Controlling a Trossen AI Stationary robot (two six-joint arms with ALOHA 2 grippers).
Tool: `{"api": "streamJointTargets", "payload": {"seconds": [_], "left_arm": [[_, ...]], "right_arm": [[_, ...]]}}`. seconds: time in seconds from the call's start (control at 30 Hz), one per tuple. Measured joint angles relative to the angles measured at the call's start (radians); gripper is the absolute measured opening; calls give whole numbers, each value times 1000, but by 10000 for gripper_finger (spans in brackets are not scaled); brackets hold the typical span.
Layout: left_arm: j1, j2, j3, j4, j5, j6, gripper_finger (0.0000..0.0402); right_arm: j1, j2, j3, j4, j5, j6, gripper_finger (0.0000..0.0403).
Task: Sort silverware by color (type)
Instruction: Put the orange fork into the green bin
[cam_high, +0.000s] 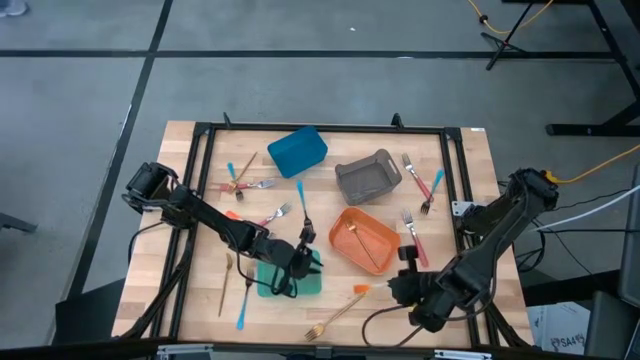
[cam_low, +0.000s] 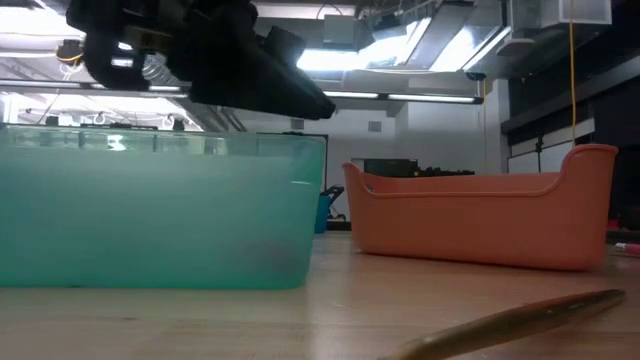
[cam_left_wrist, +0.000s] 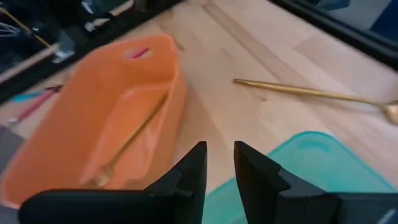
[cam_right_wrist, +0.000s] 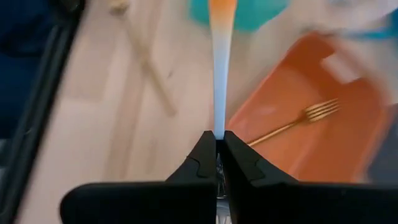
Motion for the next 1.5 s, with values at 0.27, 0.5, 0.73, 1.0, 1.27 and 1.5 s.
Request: {"api": "streamJointTargets", "payload": {"seconds": [0.27, 0.5, 0.73, 1.0, 1.27, 1.5], "left_arm": [[18, -100, -1, 1, -152, 41, 74], [47, -194, 0, 109, -343, 48, 74], [59, -211, 0, 343, -371, 47, 74], [62, -211, 0, 399, -346, 48, 74], [81, -211, 0, 437, -345, 7, 74], [100, -211, 0, 481, -347, -83, 74]], "right_arm": [[0, -72, 17, -31, 390, -37, 1], [-43, -92, 17, -14, 754, -20, 1], [-159, -85, 2, 129, 800, -10, 1], [-270, -85, -7, 240, 749, -11, 1], [-331, -69, -7, 400, 618, -139, 0], [-360, -44, -7, 550, 583, -317, 0]]}}
